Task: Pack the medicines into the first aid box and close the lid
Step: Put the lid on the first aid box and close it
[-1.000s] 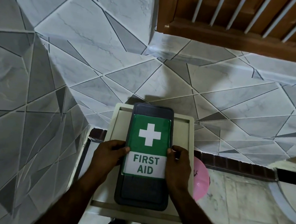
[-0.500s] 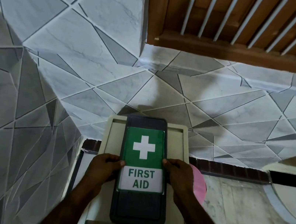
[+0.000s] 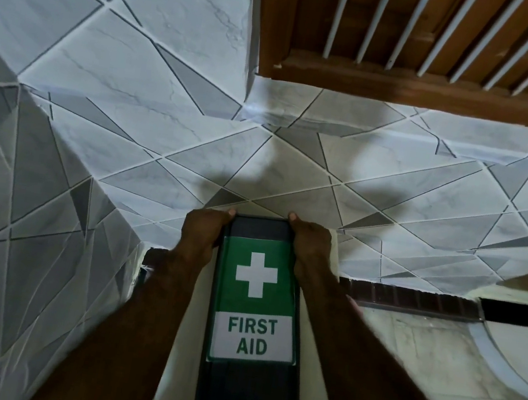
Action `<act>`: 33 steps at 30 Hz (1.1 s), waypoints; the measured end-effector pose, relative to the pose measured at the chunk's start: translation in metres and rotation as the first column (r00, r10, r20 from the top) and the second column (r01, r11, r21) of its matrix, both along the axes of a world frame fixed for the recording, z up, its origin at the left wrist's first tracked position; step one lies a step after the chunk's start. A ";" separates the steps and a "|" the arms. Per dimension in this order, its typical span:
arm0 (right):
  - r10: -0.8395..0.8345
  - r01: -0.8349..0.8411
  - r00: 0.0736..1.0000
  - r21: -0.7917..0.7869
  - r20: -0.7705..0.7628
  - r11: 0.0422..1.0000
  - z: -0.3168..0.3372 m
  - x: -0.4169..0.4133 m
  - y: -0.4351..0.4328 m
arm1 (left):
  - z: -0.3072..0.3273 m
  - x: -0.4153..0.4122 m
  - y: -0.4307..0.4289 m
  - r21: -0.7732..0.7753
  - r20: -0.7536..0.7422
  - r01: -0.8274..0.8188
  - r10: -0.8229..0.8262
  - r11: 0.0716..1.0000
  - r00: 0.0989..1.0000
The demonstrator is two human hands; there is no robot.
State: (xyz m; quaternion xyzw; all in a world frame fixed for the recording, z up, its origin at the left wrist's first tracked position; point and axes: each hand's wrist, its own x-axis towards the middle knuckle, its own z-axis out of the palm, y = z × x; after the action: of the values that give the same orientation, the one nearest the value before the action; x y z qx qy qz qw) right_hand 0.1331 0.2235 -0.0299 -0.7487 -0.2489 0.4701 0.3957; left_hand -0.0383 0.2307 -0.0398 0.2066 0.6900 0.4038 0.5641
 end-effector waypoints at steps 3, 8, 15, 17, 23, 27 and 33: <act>-0.040 0.040 0.997 0.000 0.071 0.999 -0.003 -0.005 0.003 | -0.015 -0.005 0.010 -0.013 -0.156 0.025 -0.027 1.000 0.987; -0.010 0.010 1.000 -0.003 -0.018 1.000 -0.001 0.001 -0.001 | 0.001 -0.003 -0.006 0.037 -0.106 0.040 -0.036 0.998 0.994; 0.094 -0.090 0.980 0.030 -0.174 0.995 0.007 0.022 -0.079 | 0.011 -0.013 -0.082 0.013 0.073 0.137 -0.138 0.990 0.988; 0.069 -0.067 0.984 0.019 -0.164 0.998 -0.002 0.019 -0.087 | 0.007 -0.009 -0.086 0.013 0.054 0.100 -0.100 0.995 0.993; 0.018 -0.017 0.999 -0.038 0.033 0.999 -0.018 0.008 -0.075 | 0.000 -0.001 -0.078 0.040 -0.056 0.060 -0.058 0.997 0.997; 0.098 -0.096 0.993 0.028 -0.065 0.995 -0.004 0.024 -0.095 | 0.007 -0.009 -0.103 0.071 0.001 0.147 -0.147 0.987 0.989; 0.151 -0.150 0.982 0.018 -0.113 0.989 -0.008 0.032 -0.161 | 0.004 -0.019 -0.167 -0.019 0.096 0.211 -0.208 0.977 0.973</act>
State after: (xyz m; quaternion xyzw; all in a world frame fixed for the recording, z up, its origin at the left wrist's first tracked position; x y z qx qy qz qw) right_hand 0.1656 0.0622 -0.0377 -0.6977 -0.2841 0.5394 0.3762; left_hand -0.0576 0.0637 -0.0354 0.2509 0.6430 0.3412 0.6382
